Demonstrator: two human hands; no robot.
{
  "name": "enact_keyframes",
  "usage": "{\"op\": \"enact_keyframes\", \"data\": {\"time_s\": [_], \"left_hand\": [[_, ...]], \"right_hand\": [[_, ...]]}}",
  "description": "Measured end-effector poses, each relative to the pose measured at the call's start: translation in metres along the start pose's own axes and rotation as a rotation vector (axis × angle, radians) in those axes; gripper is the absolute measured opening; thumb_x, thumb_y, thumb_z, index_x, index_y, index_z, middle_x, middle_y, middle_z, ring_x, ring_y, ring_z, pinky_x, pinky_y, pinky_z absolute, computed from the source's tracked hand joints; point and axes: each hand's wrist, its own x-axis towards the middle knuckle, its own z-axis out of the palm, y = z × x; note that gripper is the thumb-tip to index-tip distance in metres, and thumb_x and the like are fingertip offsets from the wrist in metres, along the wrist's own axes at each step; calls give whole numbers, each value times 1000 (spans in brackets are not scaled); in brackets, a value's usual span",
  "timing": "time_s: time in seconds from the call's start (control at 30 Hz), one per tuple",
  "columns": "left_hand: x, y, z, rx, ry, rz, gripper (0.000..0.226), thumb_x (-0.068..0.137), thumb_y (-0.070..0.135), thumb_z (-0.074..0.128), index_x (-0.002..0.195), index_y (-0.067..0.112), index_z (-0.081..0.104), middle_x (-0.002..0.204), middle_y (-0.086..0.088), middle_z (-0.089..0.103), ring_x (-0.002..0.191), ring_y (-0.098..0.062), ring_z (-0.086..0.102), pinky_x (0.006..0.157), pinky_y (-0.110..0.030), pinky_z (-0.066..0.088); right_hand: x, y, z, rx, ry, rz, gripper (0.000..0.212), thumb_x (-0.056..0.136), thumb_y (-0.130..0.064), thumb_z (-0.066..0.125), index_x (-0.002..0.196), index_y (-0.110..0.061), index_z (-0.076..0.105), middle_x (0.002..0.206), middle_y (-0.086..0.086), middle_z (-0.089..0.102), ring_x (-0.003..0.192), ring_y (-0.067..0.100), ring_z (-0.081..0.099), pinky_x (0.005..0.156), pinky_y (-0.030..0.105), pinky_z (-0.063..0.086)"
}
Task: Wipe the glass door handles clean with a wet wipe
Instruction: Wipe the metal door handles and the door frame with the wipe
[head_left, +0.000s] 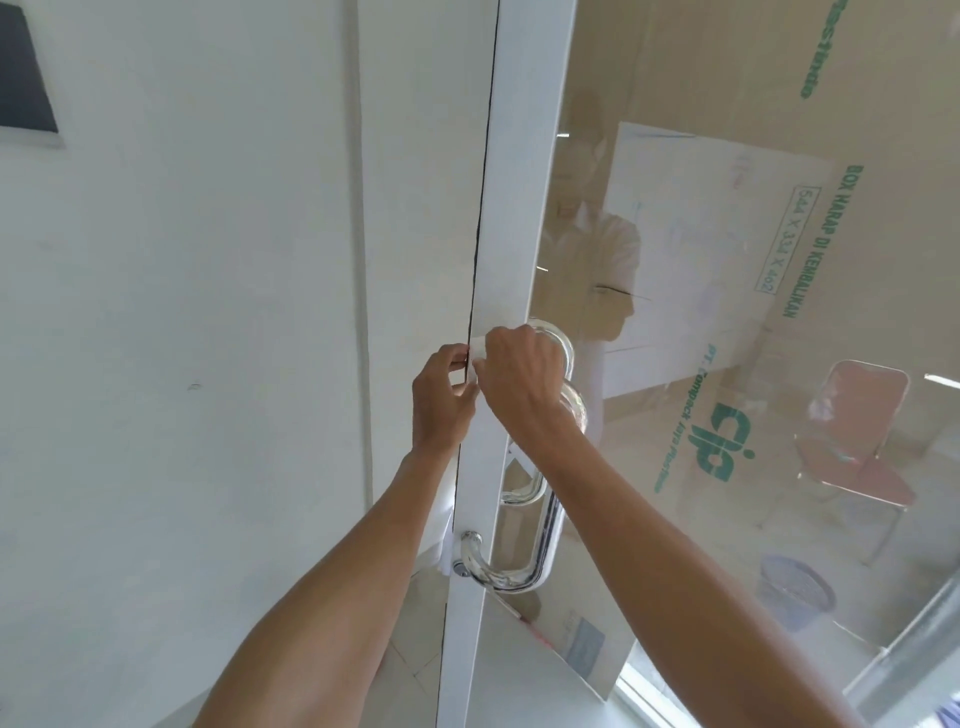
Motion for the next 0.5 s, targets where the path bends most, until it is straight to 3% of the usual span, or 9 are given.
{"op": "enact_keyframes", "data": {"time_s": [0.1, 0.23, 0.37, 0.4, 0.43, 0.47, 0.5], "left_hand": [[0, -1, 0, 122, -29, 69, 54, 87, 10, 72, 136, 12, 50, 129, -8, 58, 113, -17, 60, 82, -32, 60], [-5, 2, -3, 416, -116, 283, 65, 95, 8, 56, 153, 20, 28, 159, -2, 29, 134, -23, 47, 82, -42, 59], [-1, 6, -11, 513, -202, 348, 64, 94, 6, 58, 151, 16, 33, 162, 0, 19, 145, -19, 32, 78, -41, 59], [3, 7, -15, 524, -217, 373, 63, 93, 6, 60, 150, 14, 35, 162, -2, 19, 146, -19, 28, 79, -40, 58], [6, 7, -18, 545, -239, 402, 64, 92, 6, 62, 150, 13, 36, 162, -4, 18, 148, -20, 25, 81, -38, 56], [10, 6, -20, 573, -264, 428, 67, 90, 6, 65, 150, 12, 36, 162, -5, 18, 149, -20, 22, 87, -36, 55], [14, 5, -23, 601, -290, 444, 71, 88, 6, 68, 150, 12, 34, 162, -4, 17, 149, -19, 20, 94, -34, 51]], "right_hand": [[-31, 14, 0, -27, 142, -21, 39, 56, 0, 75, 51, -18, 40, 41, -3, 36, 40, 18, 33, 44, 21, 19], [-49, 37, 14, 1, 262, -74, 20, 66, -3, 73, 65, -17, 60, 60, -4, 59, 52, 18, 54, 51, 20, 23], [-27, 15, 16, -79, 165, -108, 14, 70, -5, 71, 72, -16, 63, 62, -2, 63, 55, 20, 62, 48, 25, 31], [-20, 8, 16, -94, 146, -122, 13, 70, -5, 69, 73, -16, 64, 62, -1, 63, 55, 19, 63, 53, 27, 39], [-13, 3, 18, -111, 134, -137, 12, 73, -5, 66, 77, -16, 65, 65, -1, 64, 58, 19, 64, 69, 30, 48], [-8, 2, 22, -118, 122, -146, 14, 77, -6, 62, 86, -15, 66, 70, -1, 66, 64, 19, 66, 92, 35, 46], [-5, 3, 27, -120, 119, -146, 18, 82, -6, 57, 95, -14, 66, 77, 1, 67, 70, 21, 66, 108, 39, 33]]}}
